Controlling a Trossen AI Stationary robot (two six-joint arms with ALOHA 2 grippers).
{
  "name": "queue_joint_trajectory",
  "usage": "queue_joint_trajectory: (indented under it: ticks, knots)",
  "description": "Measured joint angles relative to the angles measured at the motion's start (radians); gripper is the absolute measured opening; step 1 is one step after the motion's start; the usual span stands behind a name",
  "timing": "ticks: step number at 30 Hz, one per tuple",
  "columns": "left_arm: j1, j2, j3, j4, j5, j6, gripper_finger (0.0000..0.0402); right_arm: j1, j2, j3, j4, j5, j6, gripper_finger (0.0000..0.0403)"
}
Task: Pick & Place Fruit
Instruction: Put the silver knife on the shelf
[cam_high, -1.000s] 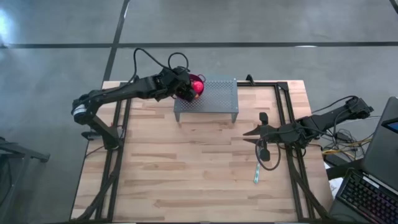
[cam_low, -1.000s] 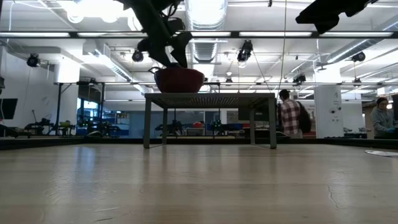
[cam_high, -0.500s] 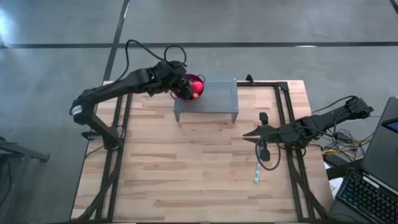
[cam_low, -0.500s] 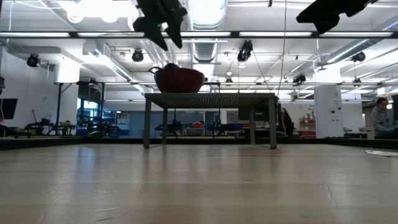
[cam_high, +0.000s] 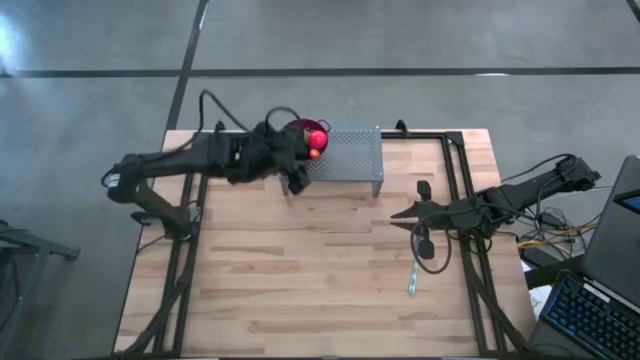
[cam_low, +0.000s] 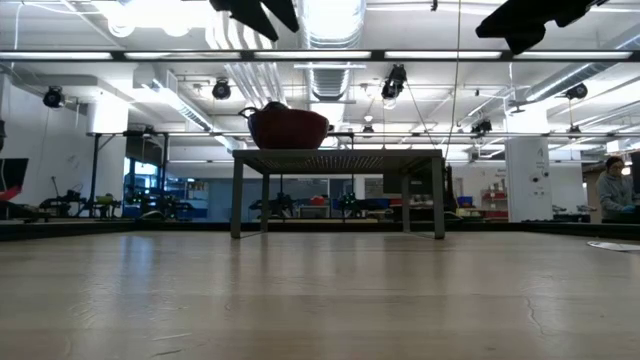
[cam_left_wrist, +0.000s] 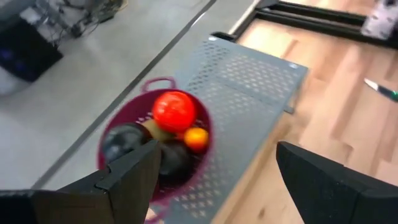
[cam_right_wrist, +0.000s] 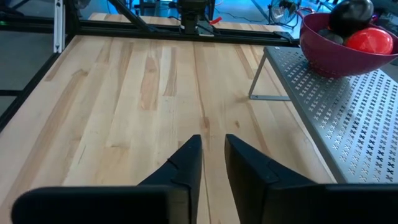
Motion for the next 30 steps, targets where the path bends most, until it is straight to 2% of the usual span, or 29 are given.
queue_joint_trajectory:
  ticks: [7, 11, 21, 30]
  knots:
    - [-0.161, -0.012, -0.097, 0.007, -0.149, -0.054, 0.0321, 0.0, 0.0, 0.0, 0.0, 0.0, -0.001, 0.0092]
    - [-0.225, -0.012, -0.187, 0.043, -0.184, -0.1, 0.0321, 0.0, 0.0, 0.0, 0.0, 0.0, -0.001, 0.0102]
    - [-0.261, -0.012, -0.411, 0.226, -0.186, -0.112, 0.0321, 0.0, 0.0, 0.0, 0.0, 0.0, -0.001, 0.0127]
    - [-0.299, -0.012, -0.52, 0.319, -0.118, -0.254, 0.0321, 0.0, 0.0, 0.0, 0.0, 0.0, 0.0, 0.015]
